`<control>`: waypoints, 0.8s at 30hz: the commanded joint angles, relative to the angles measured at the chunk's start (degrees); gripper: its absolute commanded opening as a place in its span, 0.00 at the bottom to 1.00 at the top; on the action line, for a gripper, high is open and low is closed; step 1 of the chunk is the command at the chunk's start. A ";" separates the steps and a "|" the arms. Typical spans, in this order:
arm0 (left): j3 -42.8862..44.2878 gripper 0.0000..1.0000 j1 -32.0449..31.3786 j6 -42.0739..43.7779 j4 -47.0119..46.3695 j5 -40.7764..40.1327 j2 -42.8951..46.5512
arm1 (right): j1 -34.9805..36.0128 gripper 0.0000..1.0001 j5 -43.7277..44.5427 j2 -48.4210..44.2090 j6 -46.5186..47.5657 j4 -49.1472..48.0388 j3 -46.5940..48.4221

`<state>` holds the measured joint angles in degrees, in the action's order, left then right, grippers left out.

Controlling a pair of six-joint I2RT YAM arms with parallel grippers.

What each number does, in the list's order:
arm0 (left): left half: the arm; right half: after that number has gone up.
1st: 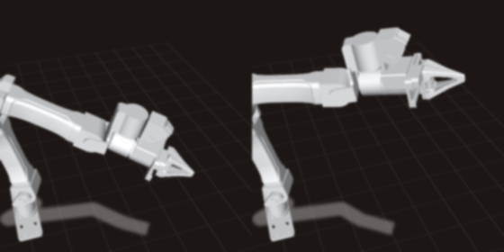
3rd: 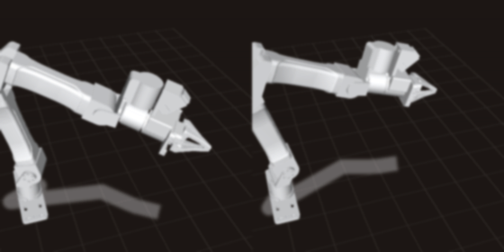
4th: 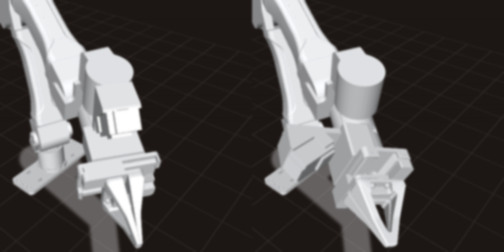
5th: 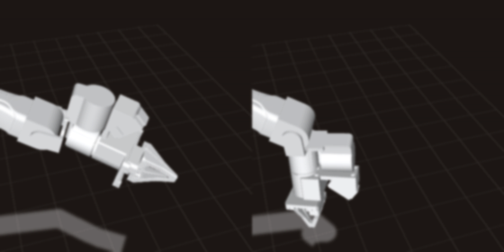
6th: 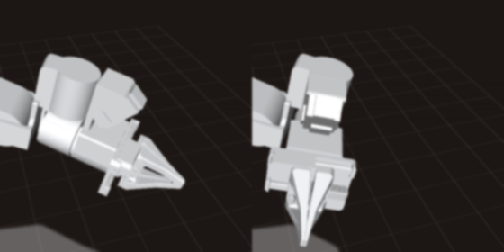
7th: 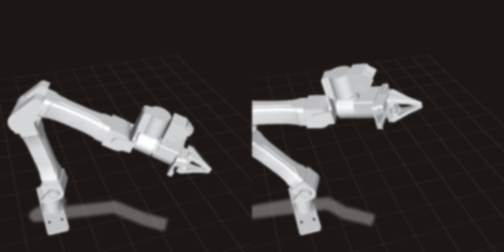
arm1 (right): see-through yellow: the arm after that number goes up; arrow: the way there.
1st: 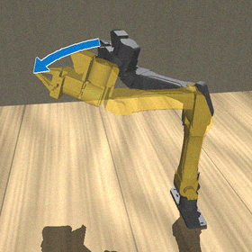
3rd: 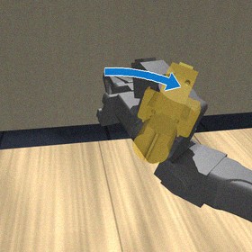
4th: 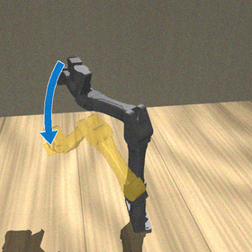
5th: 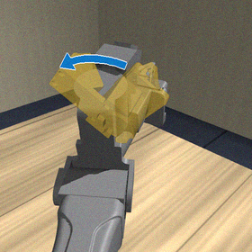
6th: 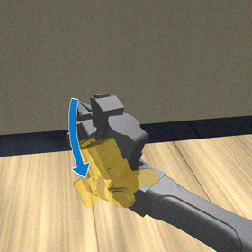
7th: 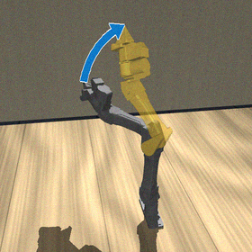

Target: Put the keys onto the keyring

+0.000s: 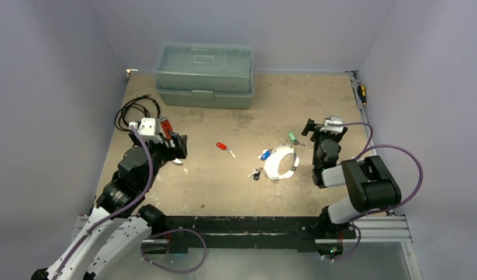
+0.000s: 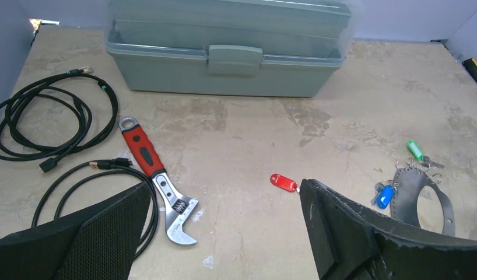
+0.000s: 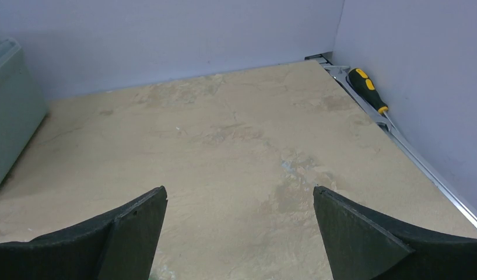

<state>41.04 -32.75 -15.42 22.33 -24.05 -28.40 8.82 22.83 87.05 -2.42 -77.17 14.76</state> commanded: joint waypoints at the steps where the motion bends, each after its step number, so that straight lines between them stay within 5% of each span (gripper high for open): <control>1: 1.24 0.99 0.23 -0.47 -0.53 -1.06 -0.10 | -0.23 0.99 0.09 0.14 -0.31 -1.67 0.79; 14: 1.23 0.99 0.23 -2.66 -0.60 -1.87 -1.84 | 0.03 0.99 4.66 -2.99 0.71 -2.09 -0.53; 16: 0.92 0.99 0.23 -1.87 -1.02 -1.09 -1.74 | 0.77 0.99 7.65 -7.22 0.51 6.64 3.07; 19: 1.01 0.99 0.23 -1.15 -1.23 -0.10 -2.12 | 0.93 0.99 8.65 -14.73 -7.81 32.37 14.44; 21: 1.06 0.99 0.28 -0.94 -1.31 0.06 -2.27 | 0.90 0.99 2.78 -17.84 -14.89 48.83 22.43; 24: 1.21 0.99 0.32 -0.76 -1.32 -0.15 -2.29 | 0.89 0.99 -5.78 -20.24 -25.36 58.61 28.02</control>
<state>41.04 -32.75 -16.95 22.35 -24.93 -30.46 9.37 26.63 71.33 -12.36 -40.51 35.00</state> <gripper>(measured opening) 0.993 0.987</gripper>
